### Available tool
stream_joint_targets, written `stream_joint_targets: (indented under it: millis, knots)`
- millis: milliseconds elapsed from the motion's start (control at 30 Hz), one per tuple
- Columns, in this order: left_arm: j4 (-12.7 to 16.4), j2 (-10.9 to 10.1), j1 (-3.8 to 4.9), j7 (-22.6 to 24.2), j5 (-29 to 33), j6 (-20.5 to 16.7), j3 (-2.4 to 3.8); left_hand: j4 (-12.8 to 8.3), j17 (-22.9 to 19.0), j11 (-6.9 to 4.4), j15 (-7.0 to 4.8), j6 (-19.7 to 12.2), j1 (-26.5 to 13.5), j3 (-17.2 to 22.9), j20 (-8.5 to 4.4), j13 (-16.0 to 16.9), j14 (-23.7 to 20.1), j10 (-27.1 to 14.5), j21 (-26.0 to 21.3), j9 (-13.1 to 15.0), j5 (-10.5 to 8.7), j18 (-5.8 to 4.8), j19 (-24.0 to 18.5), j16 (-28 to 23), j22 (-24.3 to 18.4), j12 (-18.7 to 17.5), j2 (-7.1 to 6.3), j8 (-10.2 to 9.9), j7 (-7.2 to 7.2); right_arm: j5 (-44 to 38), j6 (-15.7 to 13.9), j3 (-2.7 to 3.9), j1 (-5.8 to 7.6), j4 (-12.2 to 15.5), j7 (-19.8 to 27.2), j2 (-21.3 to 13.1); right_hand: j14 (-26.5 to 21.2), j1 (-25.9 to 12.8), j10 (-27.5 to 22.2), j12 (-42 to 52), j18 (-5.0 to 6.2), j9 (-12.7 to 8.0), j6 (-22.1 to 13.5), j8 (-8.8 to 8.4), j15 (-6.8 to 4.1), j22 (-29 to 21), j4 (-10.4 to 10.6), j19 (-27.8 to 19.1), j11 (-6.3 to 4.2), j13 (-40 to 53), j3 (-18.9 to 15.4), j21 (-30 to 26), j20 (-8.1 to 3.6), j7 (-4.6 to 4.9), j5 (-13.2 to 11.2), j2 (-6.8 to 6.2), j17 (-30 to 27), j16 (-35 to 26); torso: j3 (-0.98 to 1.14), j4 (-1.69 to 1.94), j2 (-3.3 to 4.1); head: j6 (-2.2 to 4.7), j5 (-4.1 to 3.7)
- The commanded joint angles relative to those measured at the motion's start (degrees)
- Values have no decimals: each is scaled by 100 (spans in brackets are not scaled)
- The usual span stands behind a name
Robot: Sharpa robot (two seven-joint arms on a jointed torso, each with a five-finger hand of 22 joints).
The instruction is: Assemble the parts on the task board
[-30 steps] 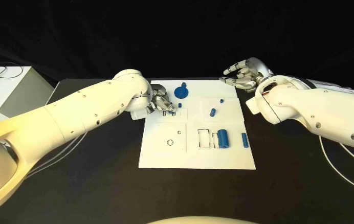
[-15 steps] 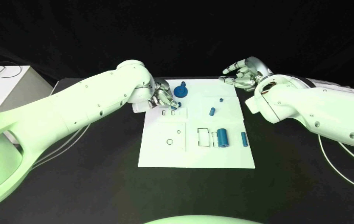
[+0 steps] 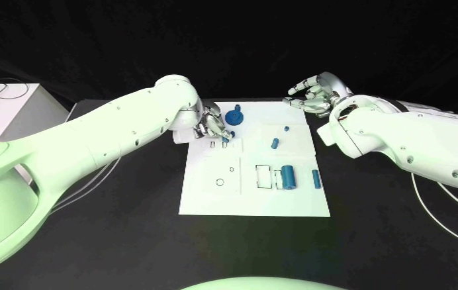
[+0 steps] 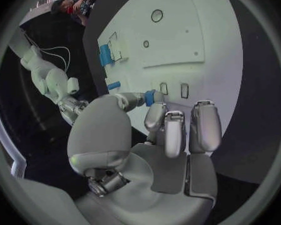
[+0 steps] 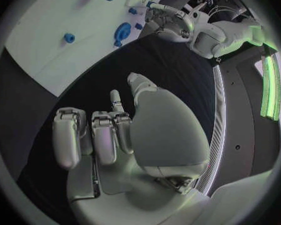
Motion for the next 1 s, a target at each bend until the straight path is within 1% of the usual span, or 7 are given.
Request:
stream_joint_targets:
  millis: [33,267,300,633,767,900,1000]
  knots:
    - [-25,38,10,-11,-59,179,-19,-1025,1508,-15,-34,415,45,994,-16,2,606,39,25,868,37,-50,9,21,3,23,35,17,-371,-63,76,2,-3,4,15,6,597,-35,392,-13,-18,-9,-26,17,31,770,7,336,6,1328,38,-20,22,-2,20,9,1509,35,-2,-9,7,-14,8]
    - [-45,63,9,-10,-92,151,-59,-1025,1508,-15,-34,415,45,994,-16,2,606,39,25,868,37,-50,9,21,3,23,35,17,-371,-64,75,2,-3,10,15,2,597,-35,392,-13,-18,-9,-26,17,31,770,7,336,6,1328,38,-20,22,-2,20,9,1509,35,0,3,1,-28,-5]
    - [-43,65,9,-9,-108,139,-63,-1025,1508,-15,-34,415,45,994,-16,2,606,39,25,868,37,-50,9,21,3,23,35,17,-371,-64,74,2,-3,11,15,2,597,-35,392,-13,-18,-9,-26,17,31,770,7,336,6,1328,38,-20,22,-2,20,9,1509,35,-5,6,2,-29,-6]
    - [18,60,5,-3,-284,121,-78,-1030,1508,-15,-34,416,44,995,-17,8,606,42,27,868,44,-51,11,21,8,25,37,14,-370,-65,78,2,-3,16,16,-1,597,-35,392,-13,-18,-9,-26,17,31,770,7,336,6,1328,38,-20,22,-2,20,9,1509,35,3,-1,-1,-49,9]
    - [34,50,4,-4,-308,138,-84,-1030,1508,-15,-34,416,44,995,-17,8,606,42,27,868,44,-51,11,21,8,25,37,14,-370,-65,80,2,-3,17,15,-3,597,-35,392,-13,-18,-9,-26,17,31,770,7,336,6,1328,38,-20,22,-2,20,9,1509,35,-1,0,-2,-58,9]
    - [37,37,3,-4,-351,133,-92,-1030,1508,-15,-34,416,44,995,-17,8,606,42,27,868,44,-51,11,21,8,25,37,14,-370,-65,82,2,-3,18,15,-5,597,-35,392,-13,-18,-9,-26,17,31,770,7,336,6,1328,38,-20,22,-2,20,9,1509,35,3,3,-2,-62,10]
    - [31,33,2,-4,-369,130,-98,-1030,1508,-15,-34,416,44,995,-17,8,606,42,27,868,44,-51,11,21,8,25,37,14,-370,-65,84,2,-3,19,14,-7,597,-35,392,-13,-18,-9,-26,17,31,770,7,336,6,1328,38,-20,22,-2,20,9,1509,35,1,1,-3,-64,9]
